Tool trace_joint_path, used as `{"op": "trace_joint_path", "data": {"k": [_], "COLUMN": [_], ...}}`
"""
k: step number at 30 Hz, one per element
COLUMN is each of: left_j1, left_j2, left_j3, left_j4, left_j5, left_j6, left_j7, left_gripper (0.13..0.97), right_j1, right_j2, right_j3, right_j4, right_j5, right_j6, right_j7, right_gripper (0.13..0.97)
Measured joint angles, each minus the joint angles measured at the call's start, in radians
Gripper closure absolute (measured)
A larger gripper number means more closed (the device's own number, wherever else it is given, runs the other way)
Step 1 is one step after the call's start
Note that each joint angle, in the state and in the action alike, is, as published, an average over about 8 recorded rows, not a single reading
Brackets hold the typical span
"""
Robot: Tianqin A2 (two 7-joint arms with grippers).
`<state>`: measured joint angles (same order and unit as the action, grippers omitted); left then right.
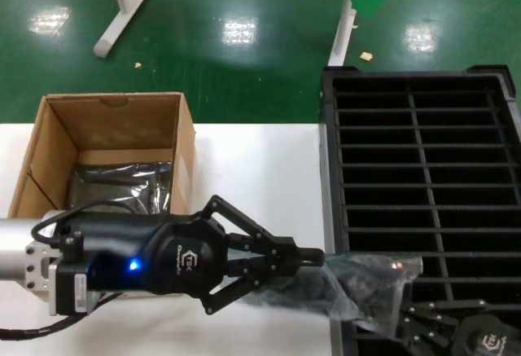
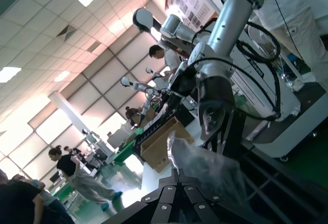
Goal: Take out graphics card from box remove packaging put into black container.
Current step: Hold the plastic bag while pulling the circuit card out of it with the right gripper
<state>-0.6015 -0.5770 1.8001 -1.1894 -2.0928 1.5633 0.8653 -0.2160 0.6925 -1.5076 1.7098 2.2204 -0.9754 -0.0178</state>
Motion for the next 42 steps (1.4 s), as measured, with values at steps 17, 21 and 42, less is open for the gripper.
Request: {"op": "trace_joint_path", "data": {"k": [17, 21, 42], "left_j1": [-0.024, -0.024, -0.010], "left_j2": [-0.027, -0.022, -0.029], "left_j3": [0.036, 0.037, 0.028], "left_j4": [0.052, 0.051, 0.032], "left_j5": [-0.026, -0.030, -0.044], "left_j6": [0.006, 0.006, 0.006], "left_j7": [0.038, 0.036, 0.016], "left_gripper": [0.955, 0.955, 0.955], "right_j1": [0.015, 0.017, 0.035], "right_j2": [0.003, 0.001, -0.007], "right_j3": [-0.018, -0.027, -0.040], "right_j4": [-0.005, -0.006, -0.016], "right_j5": [-0.008, -0.015, -0.033], "right_j6": [0.006, 0.012, 0.033], "right_j7": [0.016, 0.018, 0.011], "right_gripper": [0.947, 0.947, 0.947]}}
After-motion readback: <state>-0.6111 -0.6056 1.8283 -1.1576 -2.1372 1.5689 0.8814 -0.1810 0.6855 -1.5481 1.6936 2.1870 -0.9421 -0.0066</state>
